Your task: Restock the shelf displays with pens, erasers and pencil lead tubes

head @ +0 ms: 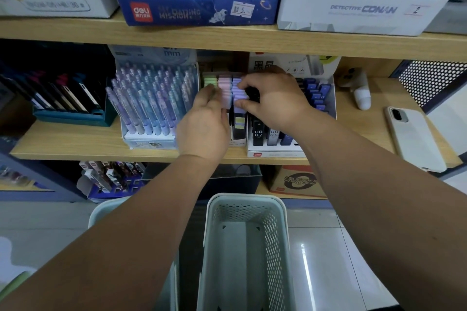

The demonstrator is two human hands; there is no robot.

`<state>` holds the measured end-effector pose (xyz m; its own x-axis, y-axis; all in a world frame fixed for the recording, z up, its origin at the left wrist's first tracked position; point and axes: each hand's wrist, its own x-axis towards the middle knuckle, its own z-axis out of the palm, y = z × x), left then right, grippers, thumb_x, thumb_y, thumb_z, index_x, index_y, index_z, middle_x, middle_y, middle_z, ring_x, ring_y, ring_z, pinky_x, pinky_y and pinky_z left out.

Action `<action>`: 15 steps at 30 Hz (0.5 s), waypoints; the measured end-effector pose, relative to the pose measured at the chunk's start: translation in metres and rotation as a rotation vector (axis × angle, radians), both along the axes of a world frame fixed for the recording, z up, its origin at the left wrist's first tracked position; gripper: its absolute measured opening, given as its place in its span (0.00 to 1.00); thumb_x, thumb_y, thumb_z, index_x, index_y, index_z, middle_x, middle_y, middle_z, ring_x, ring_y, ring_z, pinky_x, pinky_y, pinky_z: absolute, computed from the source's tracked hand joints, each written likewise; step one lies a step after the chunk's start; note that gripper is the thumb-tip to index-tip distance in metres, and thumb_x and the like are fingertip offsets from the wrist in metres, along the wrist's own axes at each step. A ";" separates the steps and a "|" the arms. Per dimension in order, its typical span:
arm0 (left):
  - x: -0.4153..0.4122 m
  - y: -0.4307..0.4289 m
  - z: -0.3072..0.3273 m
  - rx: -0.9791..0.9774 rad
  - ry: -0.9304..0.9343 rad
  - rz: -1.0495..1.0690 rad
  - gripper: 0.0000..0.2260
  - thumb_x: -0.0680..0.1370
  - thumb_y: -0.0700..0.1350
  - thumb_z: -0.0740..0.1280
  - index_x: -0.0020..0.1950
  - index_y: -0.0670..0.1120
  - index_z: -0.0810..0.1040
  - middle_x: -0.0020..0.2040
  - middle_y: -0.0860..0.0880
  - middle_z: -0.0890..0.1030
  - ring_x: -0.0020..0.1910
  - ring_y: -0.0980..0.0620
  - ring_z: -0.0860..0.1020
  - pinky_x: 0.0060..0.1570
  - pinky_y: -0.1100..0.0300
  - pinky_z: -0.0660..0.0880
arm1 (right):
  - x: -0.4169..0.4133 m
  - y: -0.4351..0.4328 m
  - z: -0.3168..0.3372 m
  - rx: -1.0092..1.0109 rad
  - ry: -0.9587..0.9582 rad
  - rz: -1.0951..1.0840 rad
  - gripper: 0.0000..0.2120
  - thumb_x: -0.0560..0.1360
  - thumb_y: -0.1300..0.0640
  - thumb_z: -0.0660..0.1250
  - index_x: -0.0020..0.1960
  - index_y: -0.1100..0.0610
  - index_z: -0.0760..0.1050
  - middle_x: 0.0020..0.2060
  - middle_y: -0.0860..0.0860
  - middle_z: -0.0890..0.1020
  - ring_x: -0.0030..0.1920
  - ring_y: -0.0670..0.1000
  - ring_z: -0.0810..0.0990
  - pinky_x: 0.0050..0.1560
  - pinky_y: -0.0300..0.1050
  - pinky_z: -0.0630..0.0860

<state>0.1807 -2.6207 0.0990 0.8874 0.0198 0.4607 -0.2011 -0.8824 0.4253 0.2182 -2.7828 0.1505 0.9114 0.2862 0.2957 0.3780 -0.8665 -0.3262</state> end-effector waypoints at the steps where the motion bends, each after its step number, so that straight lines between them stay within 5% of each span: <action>1: -0.001 0.000 -0.001 0.006 0.011 -0.006 0.19 0.80 0.44 0.64 0.72 0.45 0.74 0.75 0.47 0.70 0.56 0.40 0.80 0.44 0.47 0.78 | 0.000 0.000 0.001 -0.007 0.004 0.001 0.18 0.75 0.44 0.73 0.61 0.50 0.80 0.59 0.52 0.83 0.63 0.59 0.75 0.63 0.58 0.72; 10: -0.013 0.007 -0.001 0.048 0.065 -0.112 0.26 0.82 0.44 0.60 0.80 0.45 0.60 0.80 0.47 0.60 0.60 0.40 0.79 0.47 0.48 0.78 | -0.013 -0.004 0.007 0.022 0.019 0.007 0.24 0.73 0.44 0.75 0.66 0.50 0.78 0.61 0.52 0.82 0.63 0.57 0.76 0.61 0.52 0.74; 15: -0.021 0.009 -0.001 0.070 0.106 -0.153 0.29 0.82 0.41 0.60 0.82 0.46 0.54 0.82 0.50 0.53 0.58 0.40 0.79 0.45 0.50 0.76 | -0.030 -0.011 0.001 0.070 -0.110 -0.060 0.17 0.76 0.46 0.71 0.62 0.53 0.80 0.58 0.53 0.82 0.61 0.59 0.76 0.58 0.50 0.73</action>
<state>0.1599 -2.6118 0.0978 0.9214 -0.1476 0.3596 -0.2922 -0.8730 0.3904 0.1887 -2.7936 0.1511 0.8873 0.2073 0.4119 0.3627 -0.8654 -0.3458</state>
